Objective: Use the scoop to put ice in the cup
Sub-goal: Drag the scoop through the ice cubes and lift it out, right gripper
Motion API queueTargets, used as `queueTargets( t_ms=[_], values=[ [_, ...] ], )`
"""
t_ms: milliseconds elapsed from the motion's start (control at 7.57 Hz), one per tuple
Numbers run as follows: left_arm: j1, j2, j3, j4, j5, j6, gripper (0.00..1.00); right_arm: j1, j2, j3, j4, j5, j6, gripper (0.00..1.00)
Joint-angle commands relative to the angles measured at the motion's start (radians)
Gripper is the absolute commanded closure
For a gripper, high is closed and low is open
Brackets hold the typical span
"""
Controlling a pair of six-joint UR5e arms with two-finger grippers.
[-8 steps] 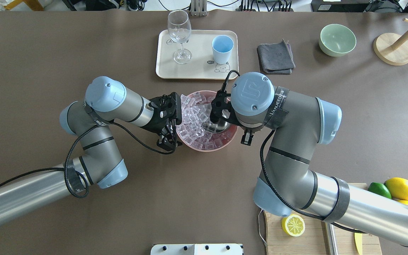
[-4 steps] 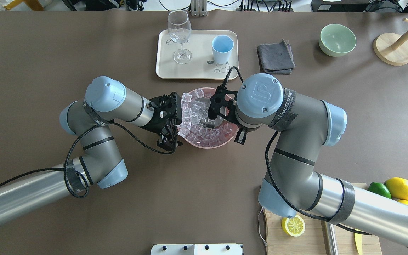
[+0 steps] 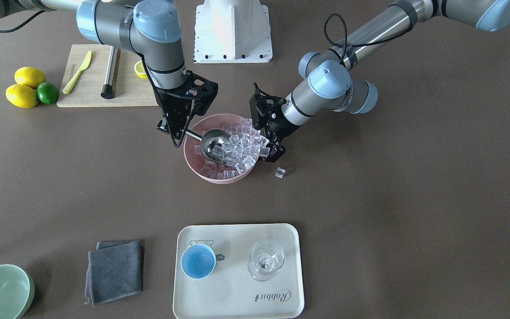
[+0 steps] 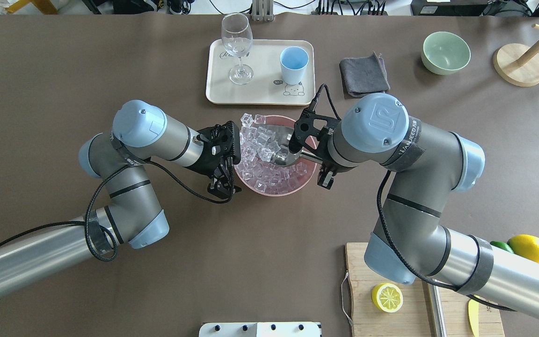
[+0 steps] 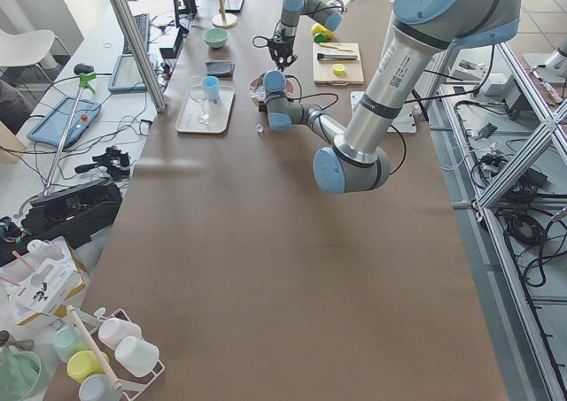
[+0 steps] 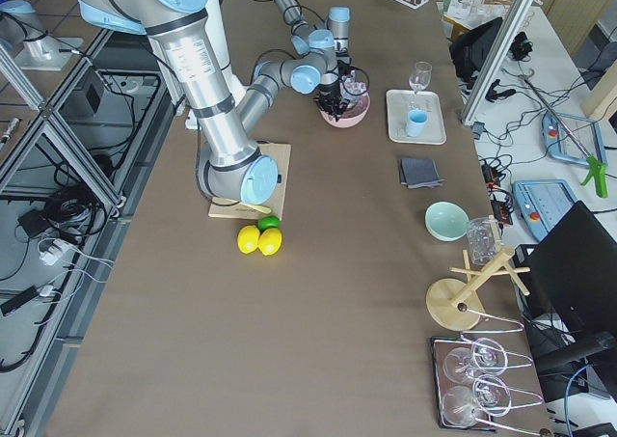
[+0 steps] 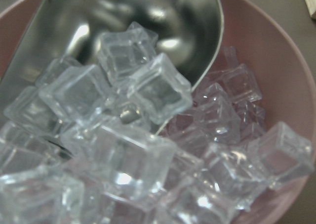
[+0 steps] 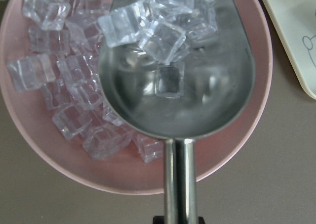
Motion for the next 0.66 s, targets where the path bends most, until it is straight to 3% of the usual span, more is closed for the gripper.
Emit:
queueTargets(
  t_ms=[0,529],
  values=[
    [0.000,0.000,-0.001,-0.001,0.000,0.000,0.02,0.034,-0.045,0.022,0.090,0.040,0.038,1.00],
    [0.000,0.001,-0.001,-0.001,-0.002,0.002,0.02,0.069,-0.102,0.058,0.153,0.068,0.110,1.00]
  ],
)
